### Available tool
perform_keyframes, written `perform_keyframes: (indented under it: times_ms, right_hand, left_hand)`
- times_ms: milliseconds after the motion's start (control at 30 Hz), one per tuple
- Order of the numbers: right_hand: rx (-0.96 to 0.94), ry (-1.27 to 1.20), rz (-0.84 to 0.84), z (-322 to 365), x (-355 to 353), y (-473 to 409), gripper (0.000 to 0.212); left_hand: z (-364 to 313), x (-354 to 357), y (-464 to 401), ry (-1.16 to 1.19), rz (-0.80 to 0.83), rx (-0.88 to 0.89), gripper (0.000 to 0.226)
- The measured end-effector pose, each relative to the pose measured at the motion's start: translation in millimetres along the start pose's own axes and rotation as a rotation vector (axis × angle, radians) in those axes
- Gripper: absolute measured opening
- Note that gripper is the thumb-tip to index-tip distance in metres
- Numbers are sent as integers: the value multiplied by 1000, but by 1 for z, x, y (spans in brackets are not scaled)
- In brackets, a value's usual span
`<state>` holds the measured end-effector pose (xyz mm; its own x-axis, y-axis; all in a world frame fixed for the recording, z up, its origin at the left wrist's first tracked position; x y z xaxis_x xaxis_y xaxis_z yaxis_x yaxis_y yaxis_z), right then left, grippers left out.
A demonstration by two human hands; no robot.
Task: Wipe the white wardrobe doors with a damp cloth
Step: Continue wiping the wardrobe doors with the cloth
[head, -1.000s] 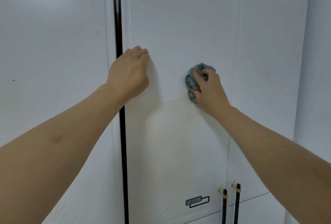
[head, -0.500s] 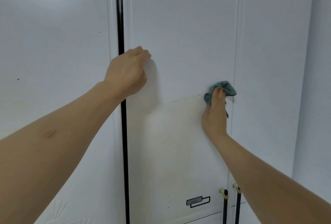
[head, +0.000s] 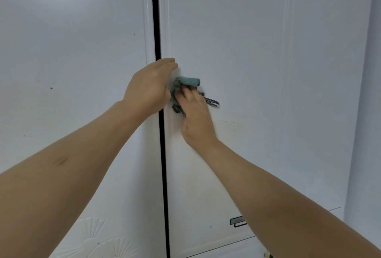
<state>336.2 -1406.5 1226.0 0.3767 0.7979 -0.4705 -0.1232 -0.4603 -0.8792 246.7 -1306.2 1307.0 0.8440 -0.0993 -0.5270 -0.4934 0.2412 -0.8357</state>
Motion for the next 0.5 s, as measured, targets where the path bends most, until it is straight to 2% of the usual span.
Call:
perform_keyframes:
  times_ms: [167,233,300,400,500]
  right_hand:
    - [-387,211,274,-2,7,37,40]
    - [-474,306,332,-12,-7,47,48]
    - [-510,398,368,-26,-26,48,46]
    - [-371,438,372,-62,-54,54,34]
    - [-3,381,359,-104,-82,77,26]
  left_hand:
    - [-4,1,7,-15,17,21,60]
    - [-6,2,9,-20,42,31,59]
    - [-9,2,12,-13,63,15,59]
    - [-14,2,16,-3,94,-23,61]
    - [-19,4,21,-13,127,-52,63]
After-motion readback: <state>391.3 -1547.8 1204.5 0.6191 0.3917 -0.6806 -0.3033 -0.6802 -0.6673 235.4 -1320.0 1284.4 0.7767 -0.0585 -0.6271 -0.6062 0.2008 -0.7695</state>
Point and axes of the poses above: each hand's wrist, its own y-axis away from the middle knuckle, its own x-axis out of the palm, z = x × y, the point moved 5 cm from there along -y, towards the middle knuckle, and after that the axes turned 10 degrees about z, right-handed, at the moved point
